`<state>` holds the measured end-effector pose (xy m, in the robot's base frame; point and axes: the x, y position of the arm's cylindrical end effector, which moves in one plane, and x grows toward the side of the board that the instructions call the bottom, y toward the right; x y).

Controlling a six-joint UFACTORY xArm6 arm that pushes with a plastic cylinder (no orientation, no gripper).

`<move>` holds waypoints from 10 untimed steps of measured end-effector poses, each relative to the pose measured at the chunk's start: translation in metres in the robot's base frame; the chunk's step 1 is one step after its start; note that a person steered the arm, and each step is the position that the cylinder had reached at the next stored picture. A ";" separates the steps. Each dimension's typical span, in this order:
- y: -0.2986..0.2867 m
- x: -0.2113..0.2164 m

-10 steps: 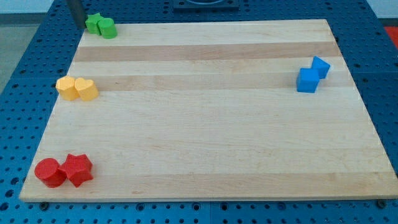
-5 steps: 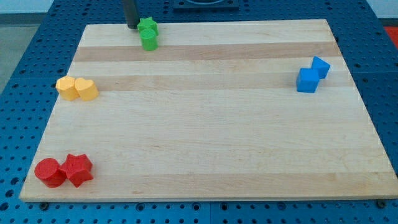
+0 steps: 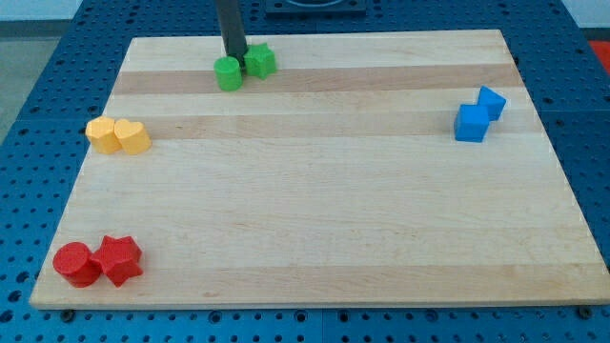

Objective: Push the green blocks towards the center of the board

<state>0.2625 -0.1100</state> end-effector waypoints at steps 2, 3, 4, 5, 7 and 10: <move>-0.004 -0.062; 0.021 -0.051; 0.041 -0.011; 0.042 0.027; 0.042 -0.003; -0.071 0.024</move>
<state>0.2861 -0.1808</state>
